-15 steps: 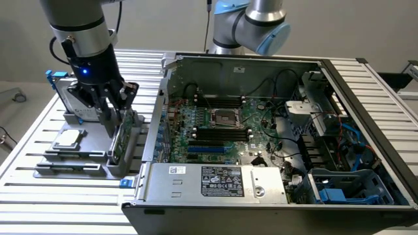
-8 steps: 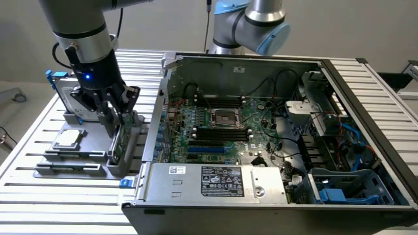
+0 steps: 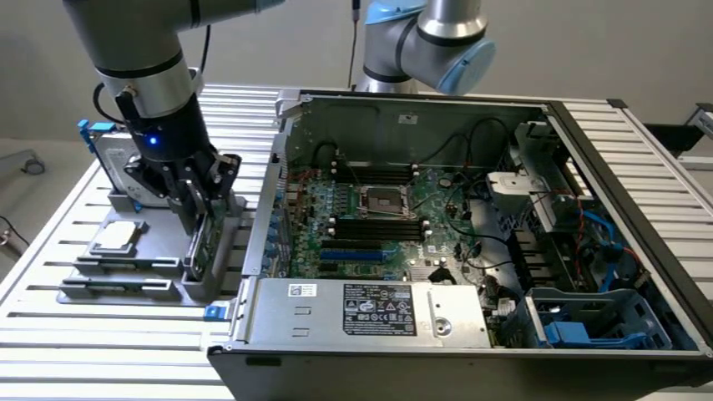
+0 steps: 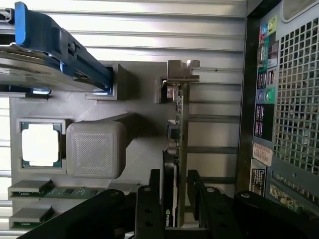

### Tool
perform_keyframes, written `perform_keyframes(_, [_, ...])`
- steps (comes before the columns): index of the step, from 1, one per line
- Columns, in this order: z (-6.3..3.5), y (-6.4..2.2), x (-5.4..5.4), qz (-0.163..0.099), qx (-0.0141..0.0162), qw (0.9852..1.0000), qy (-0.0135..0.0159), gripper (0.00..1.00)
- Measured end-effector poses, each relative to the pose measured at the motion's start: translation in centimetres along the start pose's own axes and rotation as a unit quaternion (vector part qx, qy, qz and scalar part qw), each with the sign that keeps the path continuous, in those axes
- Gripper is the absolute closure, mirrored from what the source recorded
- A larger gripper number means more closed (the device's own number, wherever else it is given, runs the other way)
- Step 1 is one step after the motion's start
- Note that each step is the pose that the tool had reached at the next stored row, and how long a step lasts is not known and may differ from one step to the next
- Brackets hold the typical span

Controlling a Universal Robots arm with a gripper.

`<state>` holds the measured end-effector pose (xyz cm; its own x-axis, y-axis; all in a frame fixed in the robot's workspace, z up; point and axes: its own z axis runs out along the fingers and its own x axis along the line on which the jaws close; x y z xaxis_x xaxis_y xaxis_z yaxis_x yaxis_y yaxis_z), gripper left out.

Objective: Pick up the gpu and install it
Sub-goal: 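Pick up the gpu and move the gpu toward the slot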

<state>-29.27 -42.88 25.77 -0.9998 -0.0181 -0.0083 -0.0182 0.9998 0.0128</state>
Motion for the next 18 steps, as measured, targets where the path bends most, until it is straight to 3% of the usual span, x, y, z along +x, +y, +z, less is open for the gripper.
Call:
perform_keyframes(8, [0.99,-0.25,0.0,0.000,0.0002,1.0000,-0.0036,0.64])
perform_keyframes(18, [1.50,-0.64,0.2,-0.001,0.0003,1.0000,-0.0052,0.64])
